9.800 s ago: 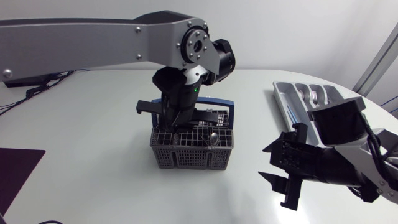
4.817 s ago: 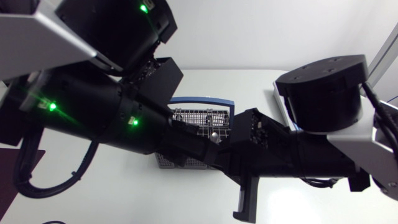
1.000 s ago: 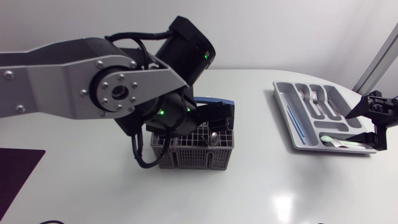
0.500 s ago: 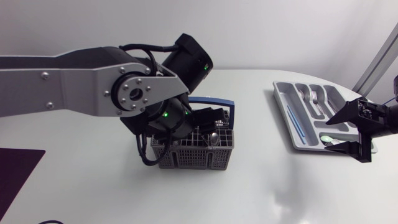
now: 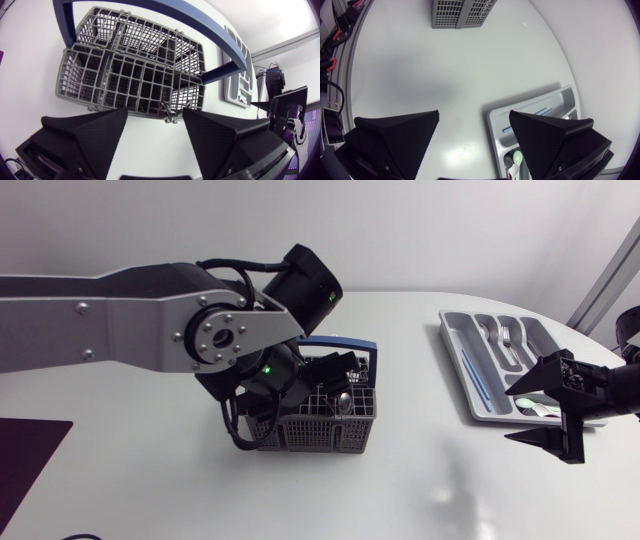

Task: Unload the cutlery basket into the drawer organizer.

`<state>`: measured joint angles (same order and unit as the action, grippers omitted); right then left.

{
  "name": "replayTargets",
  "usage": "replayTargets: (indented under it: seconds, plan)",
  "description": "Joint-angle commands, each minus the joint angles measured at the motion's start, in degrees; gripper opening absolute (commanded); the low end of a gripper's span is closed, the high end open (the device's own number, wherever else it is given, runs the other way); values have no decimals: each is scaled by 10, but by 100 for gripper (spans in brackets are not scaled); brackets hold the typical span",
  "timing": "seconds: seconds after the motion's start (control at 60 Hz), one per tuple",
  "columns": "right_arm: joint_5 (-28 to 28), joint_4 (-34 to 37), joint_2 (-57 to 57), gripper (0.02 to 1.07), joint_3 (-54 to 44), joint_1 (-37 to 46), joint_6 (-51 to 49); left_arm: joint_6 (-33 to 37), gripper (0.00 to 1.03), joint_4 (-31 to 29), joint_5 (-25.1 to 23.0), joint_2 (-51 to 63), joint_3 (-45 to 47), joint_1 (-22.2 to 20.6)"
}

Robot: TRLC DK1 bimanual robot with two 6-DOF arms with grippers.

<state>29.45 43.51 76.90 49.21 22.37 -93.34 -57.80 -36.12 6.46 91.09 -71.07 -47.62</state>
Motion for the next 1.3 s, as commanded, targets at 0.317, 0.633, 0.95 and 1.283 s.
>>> replayTargets:
  seconds: [0.317,0.633,0.95,1.283]
  plan:
    - [28,12,-75,102,-68,-26,26,-84,65,-73,-9,40,-52,5]
    - [46,13,-116,102,-94,-40,48,-84,60,-48,-35,45,-57,9]
    - [54,24,-147,102,-102,-51,55,-89,47,-22,-49,57,-57,26]
    - [54,23,-152,102,-107,-51,54,-93,27,-28,-55,66,-72,26]
